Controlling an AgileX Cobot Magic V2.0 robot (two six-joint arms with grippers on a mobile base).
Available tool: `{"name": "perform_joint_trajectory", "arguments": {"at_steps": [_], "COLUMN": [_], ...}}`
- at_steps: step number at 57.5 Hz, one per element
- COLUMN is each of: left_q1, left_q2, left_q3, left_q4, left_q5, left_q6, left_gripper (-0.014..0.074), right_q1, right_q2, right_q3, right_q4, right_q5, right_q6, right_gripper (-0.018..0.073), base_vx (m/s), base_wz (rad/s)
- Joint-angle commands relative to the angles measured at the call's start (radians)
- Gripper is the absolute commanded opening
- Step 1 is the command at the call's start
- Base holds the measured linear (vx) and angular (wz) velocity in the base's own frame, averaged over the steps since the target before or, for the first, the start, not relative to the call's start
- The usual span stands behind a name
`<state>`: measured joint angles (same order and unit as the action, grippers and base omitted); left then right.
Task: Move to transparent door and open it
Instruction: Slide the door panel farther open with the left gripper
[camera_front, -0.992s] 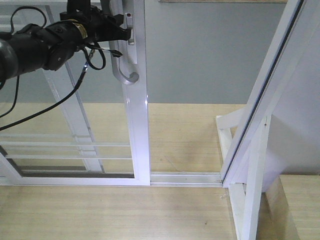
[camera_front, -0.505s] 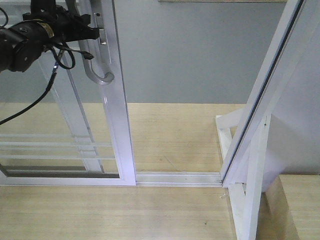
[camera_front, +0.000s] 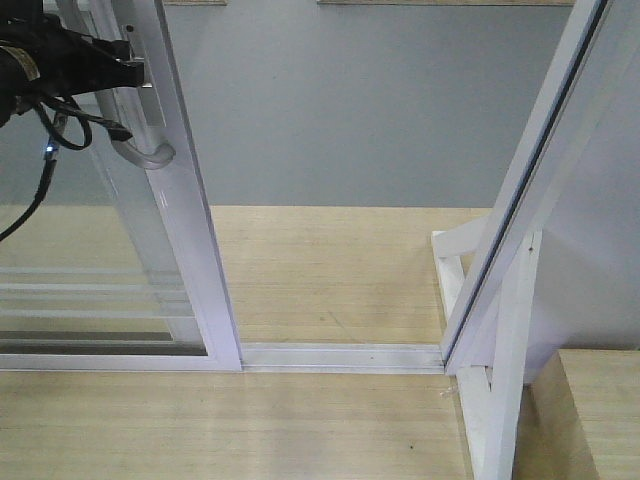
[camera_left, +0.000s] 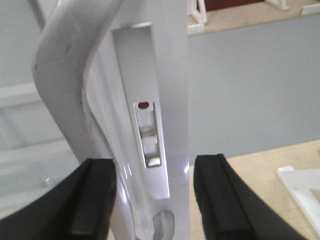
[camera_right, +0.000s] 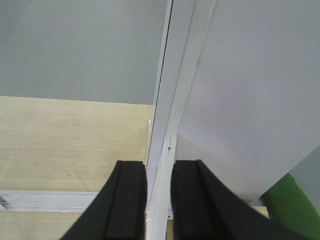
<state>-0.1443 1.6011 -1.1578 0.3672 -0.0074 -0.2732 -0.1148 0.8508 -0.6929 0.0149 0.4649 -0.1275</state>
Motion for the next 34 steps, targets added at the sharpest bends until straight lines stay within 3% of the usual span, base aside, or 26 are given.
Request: {"name": "perform_joint_trajectory", "arguments": {"at_steps": [1, 7, 17, 34], "left_q1": [-0.002, -0.002, -0.002, -0.002], "left_q2": [-0.078, -0.133, -0.268, -0.492], "left_q3": [-0.006, 0.064, 0.235, 0.384], "left_q4": [0.008, 0.046, 0.043, 0.008], "left_q5": [-0.070, -0.139, -0.225, -0.224], "left_q6": [0.007, 0.006, -0.002, -0.005], "left_gripper": [0.0502, 0.0502, 0.0502, 0.0502], "right_q1": [-0.005, -0.005, -0.005, -0.005], "right_q2": [-0.004, -0.004, -0.004, -0.004], "right_q3": [-0.028, -0.028, -0.028, -0.028], "right_q4": [-0.004, -0.004, -0.004, -0.004], "right_q5": [-0.081, -0.082, -0.082, -0.067], "right_q6": [-0.004, -0.004, -0.004, -0.004], "right_gripper": [0.0253, 0.0253, 0.0253, 0.0253], "base_vx": [0.00, 0.00, 0.00, 0.00], "base_wz": [0.00, 0.00, 0.00, 0.00]}}
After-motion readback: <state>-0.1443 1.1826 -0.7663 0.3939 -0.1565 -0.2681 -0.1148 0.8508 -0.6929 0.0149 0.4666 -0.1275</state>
